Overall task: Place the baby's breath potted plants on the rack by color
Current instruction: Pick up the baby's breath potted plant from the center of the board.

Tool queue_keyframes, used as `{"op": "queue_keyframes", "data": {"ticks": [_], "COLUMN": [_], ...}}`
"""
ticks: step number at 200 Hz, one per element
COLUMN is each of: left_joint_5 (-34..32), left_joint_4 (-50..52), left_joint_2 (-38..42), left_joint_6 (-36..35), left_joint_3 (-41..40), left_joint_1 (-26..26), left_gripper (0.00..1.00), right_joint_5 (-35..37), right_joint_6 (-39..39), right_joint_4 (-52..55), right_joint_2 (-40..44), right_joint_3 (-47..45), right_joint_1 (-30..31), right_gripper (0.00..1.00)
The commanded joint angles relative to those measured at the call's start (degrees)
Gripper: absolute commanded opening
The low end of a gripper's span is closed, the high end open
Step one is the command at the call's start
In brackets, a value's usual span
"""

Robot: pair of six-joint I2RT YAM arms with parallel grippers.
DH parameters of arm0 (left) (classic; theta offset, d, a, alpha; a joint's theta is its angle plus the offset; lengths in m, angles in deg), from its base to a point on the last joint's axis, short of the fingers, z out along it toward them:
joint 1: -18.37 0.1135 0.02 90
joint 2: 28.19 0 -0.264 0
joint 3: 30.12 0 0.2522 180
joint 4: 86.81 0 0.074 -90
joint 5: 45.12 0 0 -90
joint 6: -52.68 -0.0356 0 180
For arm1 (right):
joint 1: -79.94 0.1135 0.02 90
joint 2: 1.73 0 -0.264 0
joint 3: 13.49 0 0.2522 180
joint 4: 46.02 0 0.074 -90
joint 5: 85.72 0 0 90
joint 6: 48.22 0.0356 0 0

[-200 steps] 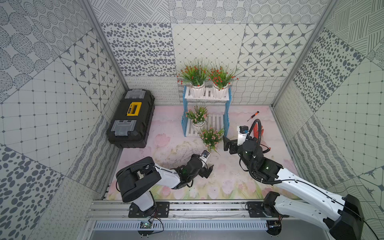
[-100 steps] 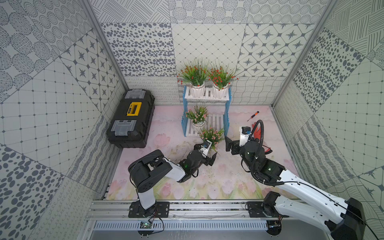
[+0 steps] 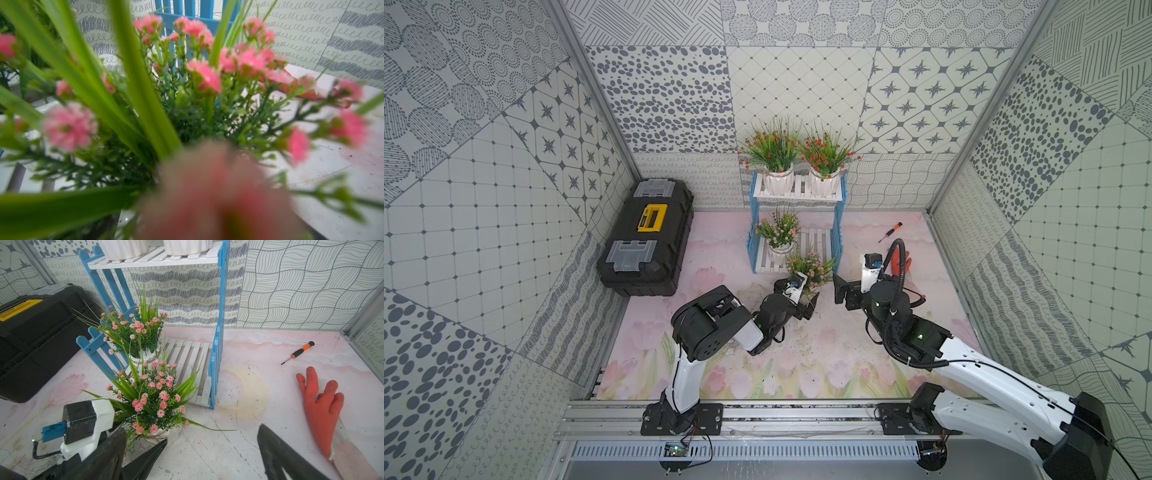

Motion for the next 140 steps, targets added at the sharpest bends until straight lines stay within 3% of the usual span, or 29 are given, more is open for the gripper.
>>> {"op": "queue_keyframes", "data": {"ticks": [1, 140], "left_joint_5": [3.26, 4.11], "left_joint_4": [-7.80, 0.43], "left_joint_2": [-1.67, -3.18], "left_joint_6": [-2.37, 0.09], "left_joint_3": [2.19, 9.84], "left_joint_1": [1.07, 2.78], "left_gripper": [0.98, 0.98], "right_joint_5": [-0.36, -0.54], "right_joint_6": [0.05, 0.54], "right_joint_4": [-0.80, -1.02], "right_joint_2": [0.14, 0.23], "right_joint_3": [0.53, 0.06], "right_joint_1": [-0.46, -0.51], "right_gripper": [0.98, 0.98]}}
